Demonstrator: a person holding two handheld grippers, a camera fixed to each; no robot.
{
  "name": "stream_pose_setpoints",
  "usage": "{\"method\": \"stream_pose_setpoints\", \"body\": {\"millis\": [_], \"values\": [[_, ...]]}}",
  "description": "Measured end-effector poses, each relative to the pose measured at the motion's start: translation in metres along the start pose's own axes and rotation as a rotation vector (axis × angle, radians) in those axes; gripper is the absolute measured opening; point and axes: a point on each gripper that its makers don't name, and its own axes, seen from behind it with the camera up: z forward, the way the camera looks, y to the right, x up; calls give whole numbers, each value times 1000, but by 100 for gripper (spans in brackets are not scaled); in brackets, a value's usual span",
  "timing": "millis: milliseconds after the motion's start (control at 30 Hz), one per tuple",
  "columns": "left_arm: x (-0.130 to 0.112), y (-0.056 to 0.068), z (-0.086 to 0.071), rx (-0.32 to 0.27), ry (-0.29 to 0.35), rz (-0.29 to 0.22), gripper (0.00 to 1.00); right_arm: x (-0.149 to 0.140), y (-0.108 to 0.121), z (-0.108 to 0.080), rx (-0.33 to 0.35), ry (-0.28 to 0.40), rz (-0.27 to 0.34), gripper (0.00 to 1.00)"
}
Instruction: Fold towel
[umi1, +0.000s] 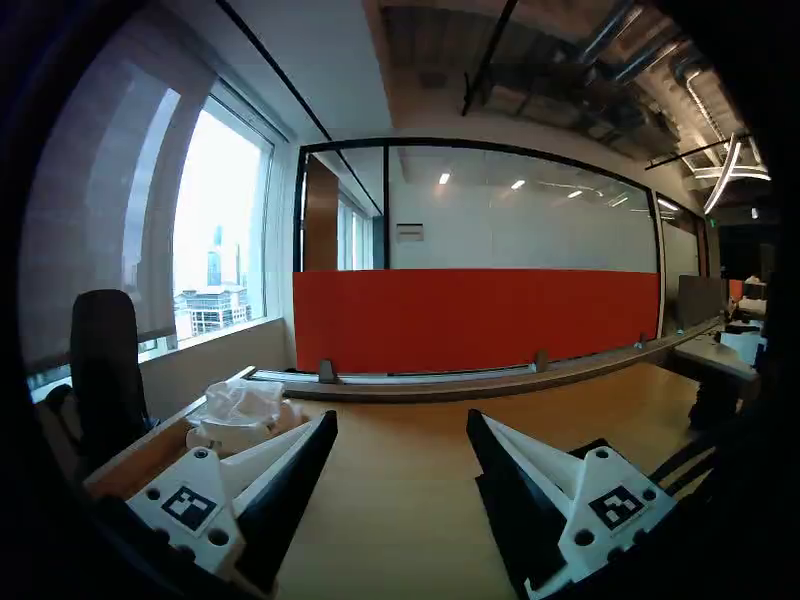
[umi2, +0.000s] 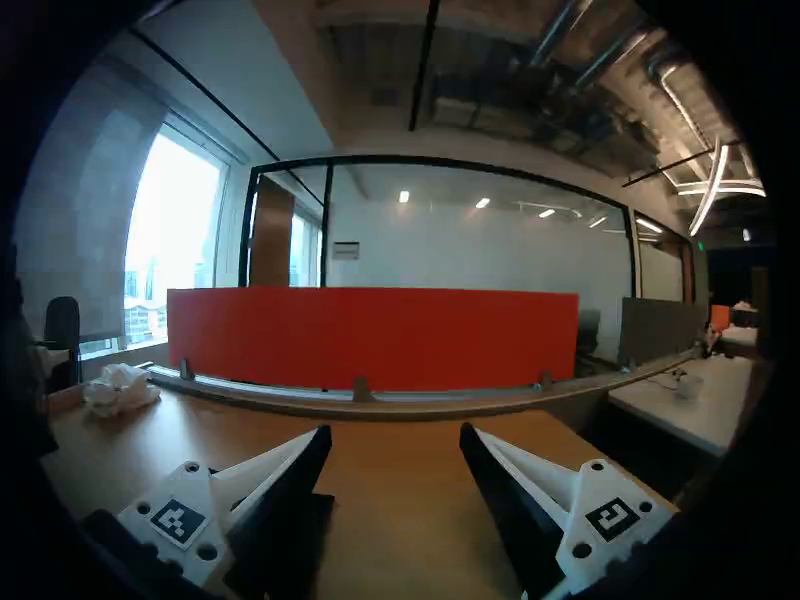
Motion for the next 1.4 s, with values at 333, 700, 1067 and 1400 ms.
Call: {"method": "stream_pose_setpoints", "body": {"millis": [333, 700, 1067, 1400], "values": [[28, 8, 3, -40, -22, 35, 96, 31, -10, 0, 30, -18, -16, 99], [22, 36, -3, -175, -102, 109, 96, 32, -35, -4, 161, -99, -96, 99], [14, 64, -11, -302, -160, 169, 96, 28, -72, -13, 347, -180, -172, 100], [-3, 79, -18, -376, -212, 191, 96, 1, -97, -26, 480, -285, -223, 100]]}}
